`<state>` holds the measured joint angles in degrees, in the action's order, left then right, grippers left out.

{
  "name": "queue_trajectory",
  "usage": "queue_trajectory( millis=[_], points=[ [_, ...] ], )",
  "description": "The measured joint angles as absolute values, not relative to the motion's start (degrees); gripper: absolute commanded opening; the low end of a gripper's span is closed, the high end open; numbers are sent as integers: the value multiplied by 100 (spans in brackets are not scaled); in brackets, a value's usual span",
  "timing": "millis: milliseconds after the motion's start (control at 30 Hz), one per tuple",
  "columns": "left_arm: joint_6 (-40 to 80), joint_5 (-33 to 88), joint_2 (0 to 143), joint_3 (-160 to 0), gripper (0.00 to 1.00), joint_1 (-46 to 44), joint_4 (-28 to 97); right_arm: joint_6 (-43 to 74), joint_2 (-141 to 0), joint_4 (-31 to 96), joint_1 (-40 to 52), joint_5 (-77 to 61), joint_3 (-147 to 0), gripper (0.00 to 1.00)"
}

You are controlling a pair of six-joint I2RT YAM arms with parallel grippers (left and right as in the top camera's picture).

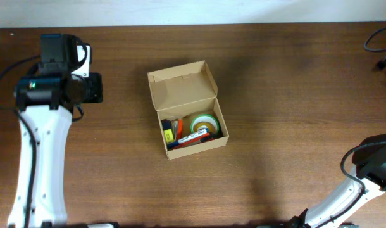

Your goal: Pack container

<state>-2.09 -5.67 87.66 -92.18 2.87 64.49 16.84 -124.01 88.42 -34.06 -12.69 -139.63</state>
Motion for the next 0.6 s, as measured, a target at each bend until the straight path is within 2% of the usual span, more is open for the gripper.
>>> queue_trajectory(
  millis=[167, 300, 400, 600],
  points=[
    [-178, -395, 9109, -9218, 2, 331, 6399, 1297, -12401, 9343, -3221, -1863, -13963, 4],
    [-165, -294, 9172, -9218, 2, 331, 6431, 1068, -12401, 9692, -2609, -1785, -13963, 4],
    [-165, -266, 9172, -9218, 2, 331, 6499, 1007, -12372, 9697, -1918, -1601, -13963, 4],
    [-169, -196, 9172, -9218, 2, 331, 6506, 945, -12014, 9684, 32, -1028, -13725, 4]
  ],
)
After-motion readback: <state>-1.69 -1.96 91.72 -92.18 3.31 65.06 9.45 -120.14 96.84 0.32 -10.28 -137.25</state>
